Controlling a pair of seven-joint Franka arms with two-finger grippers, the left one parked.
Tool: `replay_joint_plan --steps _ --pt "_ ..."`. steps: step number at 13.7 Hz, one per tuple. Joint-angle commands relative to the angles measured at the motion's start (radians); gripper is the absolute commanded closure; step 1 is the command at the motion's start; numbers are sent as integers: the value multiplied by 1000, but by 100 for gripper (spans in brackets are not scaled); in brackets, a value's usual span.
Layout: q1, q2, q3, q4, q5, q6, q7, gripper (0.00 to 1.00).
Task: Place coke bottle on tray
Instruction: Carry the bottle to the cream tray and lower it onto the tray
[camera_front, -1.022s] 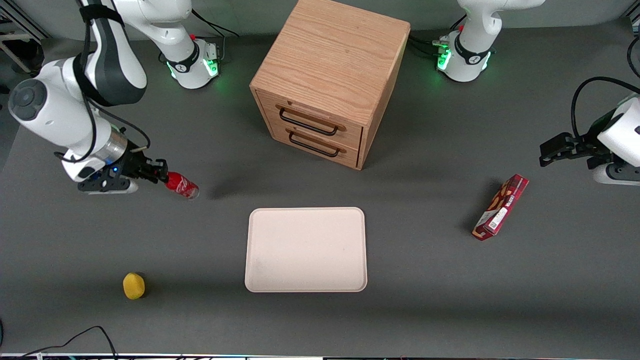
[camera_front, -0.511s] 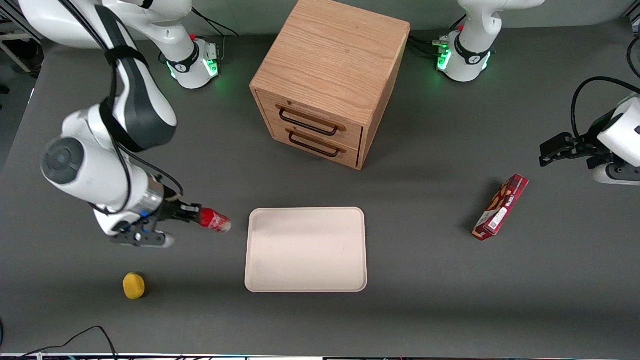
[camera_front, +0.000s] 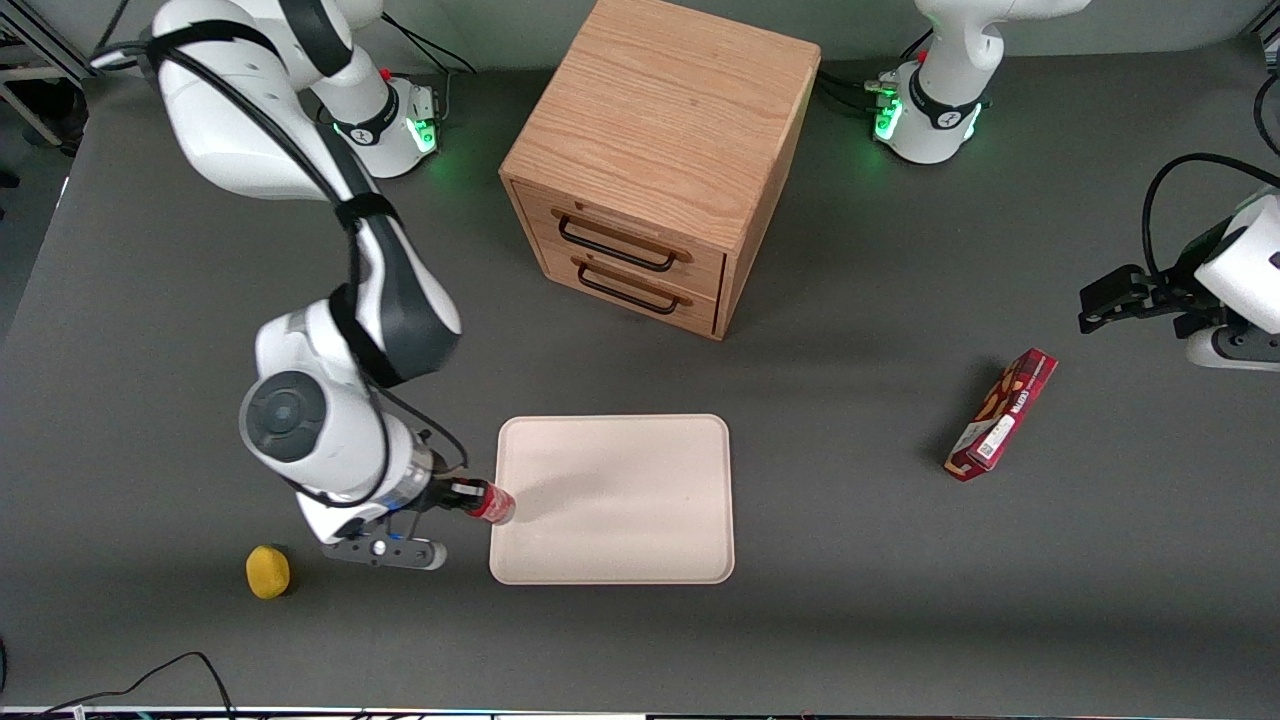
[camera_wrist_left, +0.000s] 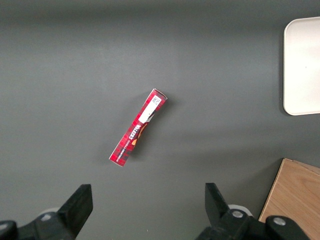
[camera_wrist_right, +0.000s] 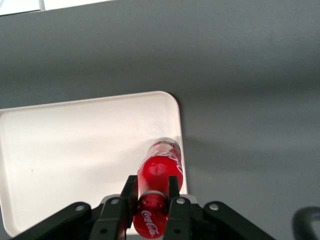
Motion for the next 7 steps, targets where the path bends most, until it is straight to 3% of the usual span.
replay_joint_plan --steps 1,7 --pt "24 69 -22 82 -7 43 59 100" --pt "29 105 -22 82 -5 117 59 100"
